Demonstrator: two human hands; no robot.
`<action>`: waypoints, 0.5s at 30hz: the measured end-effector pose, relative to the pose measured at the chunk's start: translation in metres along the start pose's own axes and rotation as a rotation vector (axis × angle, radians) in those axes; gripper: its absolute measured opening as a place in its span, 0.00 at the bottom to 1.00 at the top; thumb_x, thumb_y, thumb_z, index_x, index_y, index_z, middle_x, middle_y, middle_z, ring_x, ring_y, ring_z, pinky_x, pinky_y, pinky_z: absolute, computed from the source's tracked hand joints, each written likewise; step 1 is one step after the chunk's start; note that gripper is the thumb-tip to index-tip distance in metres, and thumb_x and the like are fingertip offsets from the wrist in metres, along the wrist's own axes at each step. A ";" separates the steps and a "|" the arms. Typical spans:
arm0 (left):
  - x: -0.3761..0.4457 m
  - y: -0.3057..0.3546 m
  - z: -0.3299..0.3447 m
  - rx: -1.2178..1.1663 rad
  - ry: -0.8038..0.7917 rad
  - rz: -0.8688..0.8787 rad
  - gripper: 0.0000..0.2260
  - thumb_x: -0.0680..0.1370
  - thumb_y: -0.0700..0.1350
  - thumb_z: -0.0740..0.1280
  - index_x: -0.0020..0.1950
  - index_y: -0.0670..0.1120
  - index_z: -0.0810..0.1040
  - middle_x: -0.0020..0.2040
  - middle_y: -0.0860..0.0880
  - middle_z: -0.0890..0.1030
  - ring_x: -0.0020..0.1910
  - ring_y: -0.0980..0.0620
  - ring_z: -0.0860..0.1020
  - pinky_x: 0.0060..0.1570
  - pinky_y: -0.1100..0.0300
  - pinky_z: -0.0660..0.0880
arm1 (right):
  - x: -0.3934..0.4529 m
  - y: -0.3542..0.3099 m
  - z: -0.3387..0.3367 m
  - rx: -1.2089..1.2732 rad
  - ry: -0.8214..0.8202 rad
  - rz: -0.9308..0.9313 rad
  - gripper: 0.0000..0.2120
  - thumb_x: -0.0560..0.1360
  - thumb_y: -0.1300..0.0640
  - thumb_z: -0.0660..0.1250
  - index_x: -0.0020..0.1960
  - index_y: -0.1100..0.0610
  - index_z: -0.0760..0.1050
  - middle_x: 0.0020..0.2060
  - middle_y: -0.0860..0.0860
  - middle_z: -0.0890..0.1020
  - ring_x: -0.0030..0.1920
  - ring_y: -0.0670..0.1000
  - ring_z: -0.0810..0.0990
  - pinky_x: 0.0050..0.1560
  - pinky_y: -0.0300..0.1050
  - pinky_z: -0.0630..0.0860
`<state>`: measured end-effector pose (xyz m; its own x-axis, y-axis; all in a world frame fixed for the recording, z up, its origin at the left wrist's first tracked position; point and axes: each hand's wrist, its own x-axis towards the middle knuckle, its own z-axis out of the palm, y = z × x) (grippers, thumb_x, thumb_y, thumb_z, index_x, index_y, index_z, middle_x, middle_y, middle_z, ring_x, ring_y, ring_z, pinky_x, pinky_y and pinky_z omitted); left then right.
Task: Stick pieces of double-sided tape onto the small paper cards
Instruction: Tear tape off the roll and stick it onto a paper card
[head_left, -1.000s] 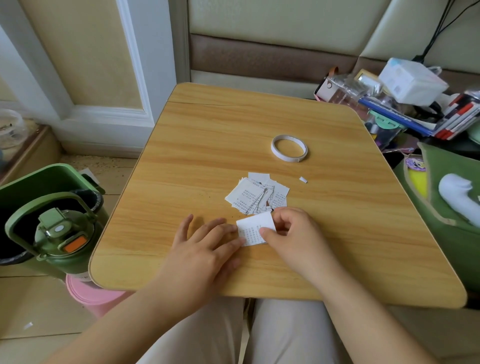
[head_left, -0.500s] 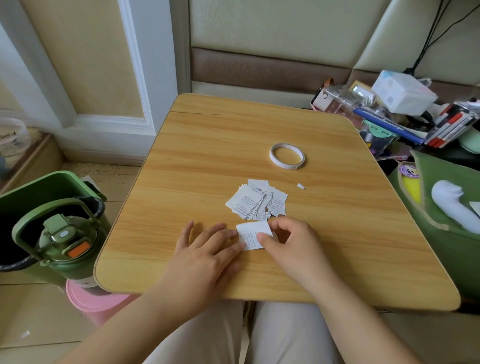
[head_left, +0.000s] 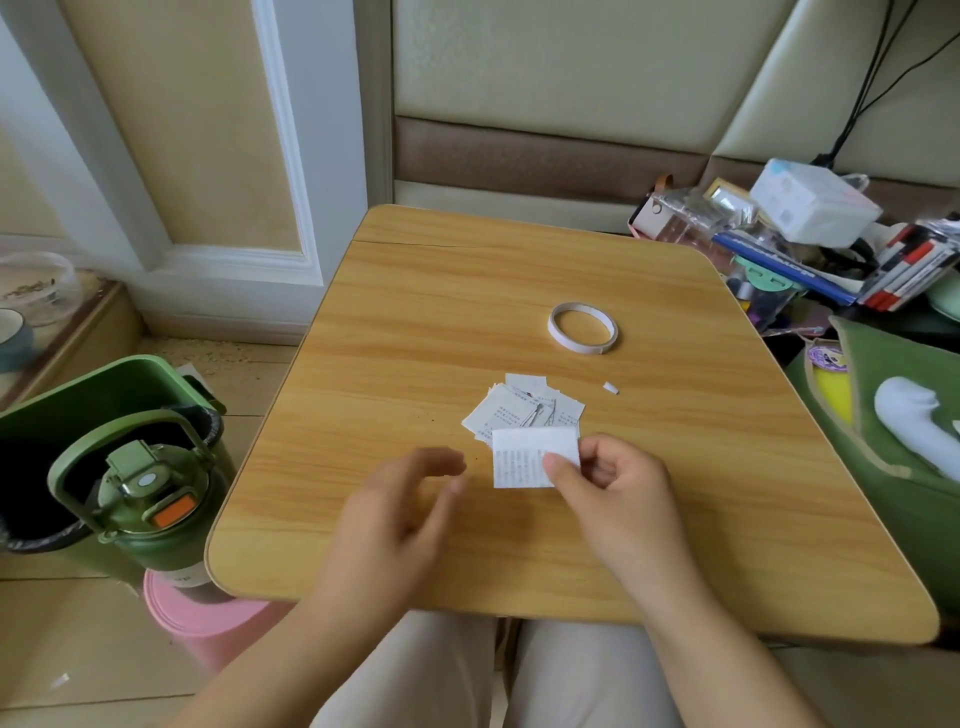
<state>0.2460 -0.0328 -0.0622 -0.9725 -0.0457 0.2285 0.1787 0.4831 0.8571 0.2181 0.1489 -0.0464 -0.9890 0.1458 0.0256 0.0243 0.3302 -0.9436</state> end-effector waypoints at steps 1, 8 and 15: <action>0.003 0.009 -0.001 -0.170 0.049 -0.137 0.03 0.77 0.48 0.66 0.49 0.52 0.79 0.45 0.60 0.83 0.45 0.68 0.78 0.47 0.72 0.70 | -0.001 -0.007 -0.003 0.050 0.000 -0.028 0.05 0.73 0.61 0.70 0.38 0.58 0.79 0.36 0.54 0.85 0.41 0.61 0.82 0.42 0.48 0.76; 0.041 0.053 0.002 -0.777 -0.085 -0.351 0.11 0.70 0.49 0.70 0.45 0.42 0.81 0.34 0.52 0.81 0.39 0.54 0.79 0.52 0.54 0.78 | 0.003 -0.038 -0.007 0.215 -0.013 -0.150 0.04 0.72 0.58 0.71 0.39 0.57 0.79 0.36 0.55 0.84 0.37 0.51 0.81 0.43 0.50 0.76; 0.052 0.060 0.005 -0.770 0.007 -0.334 0.04 0.75 0.40 0.70 0.40 0.42 0.82 0.38 0.44 0.83 0.39 0.49 0.80 0.55 0.47 0.77 | 0.009 -0.046 -0.009 0.223 0.016 -0.175 0.04 0.69 0.53 0.70 0.39 0.54 0.79 0.34 0.58 0.83 0.35 0.53 0.79 0.41 0.55 0.77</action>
<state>0.2052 -0.0016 -0.0013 -0.9919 -0.0868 -0.0925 -0.0639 -0.2883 0.9554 0.2093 0.1435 0.0001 -0.9729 0.1200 0.1977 -0.1808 0.1386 -0.9737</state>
